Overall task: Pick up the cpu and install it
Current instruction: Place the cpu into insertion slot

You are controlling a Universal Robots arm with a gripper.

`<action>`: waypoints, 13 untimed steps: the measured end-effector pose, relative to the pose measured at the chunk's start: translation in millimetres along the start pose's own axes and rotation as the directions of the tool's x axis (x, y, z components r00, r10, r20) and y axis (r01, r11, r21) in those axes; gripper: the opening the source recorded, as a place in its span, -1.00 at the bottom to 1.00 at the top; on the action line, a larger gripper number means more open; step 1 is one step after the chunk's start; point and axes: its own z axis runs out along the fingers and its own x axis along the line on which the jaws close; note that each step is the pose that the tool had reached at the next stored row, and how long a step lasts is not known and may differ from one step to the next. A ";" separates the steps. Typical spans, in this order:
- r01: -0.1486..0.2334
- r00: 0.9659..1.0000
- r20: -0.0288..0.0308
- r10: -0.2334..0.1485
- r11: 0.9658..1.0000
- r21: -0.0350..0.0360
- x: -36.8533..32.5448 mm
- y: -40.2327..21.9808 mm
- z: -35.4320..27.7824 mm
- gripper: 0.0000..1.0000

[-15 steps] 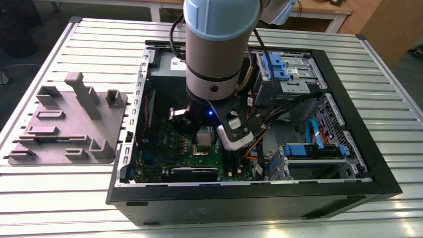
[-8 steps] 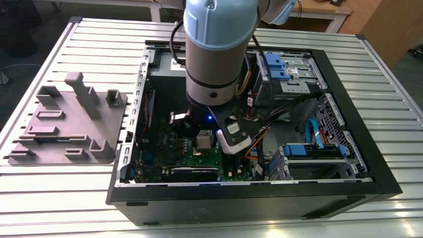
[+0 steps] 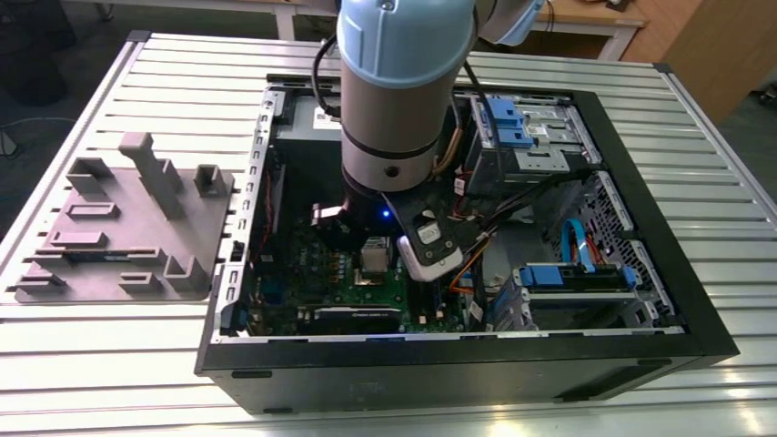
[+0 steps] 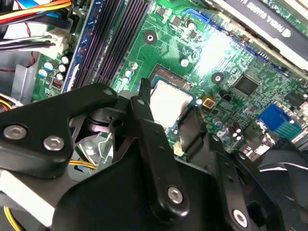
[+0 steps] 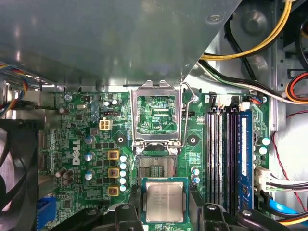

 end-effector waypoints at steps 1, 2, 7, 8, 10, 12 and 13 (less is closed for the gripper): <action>0.000 1.000 0.000 0.000 1.000 0.000 0.0 0.0 0.0 -0.06; 0.000 1.000 0.000 0.000 1.000 0.000 0.0 0.0 0.0 -0.06; 0.000 1.000 0.000 0.000 1.000 0.000 0.0 0.0 -0.7 -0.06; 0.000 1.000 0.000 0.000 1.000 0.000 0.0 0.0 -0.4 -0.06; 0.000 1.000 0.000 0.000 1.000 0.000 0.0 0.0 0.1 -0.06; 0.000 1.000 0.000 0.000 1.000 0.000 0.0 0.0 0.0 -0.06; 0.000 1.000 0.000 0.000 1.000 0.000 0.0 0.0 0.0 -0.06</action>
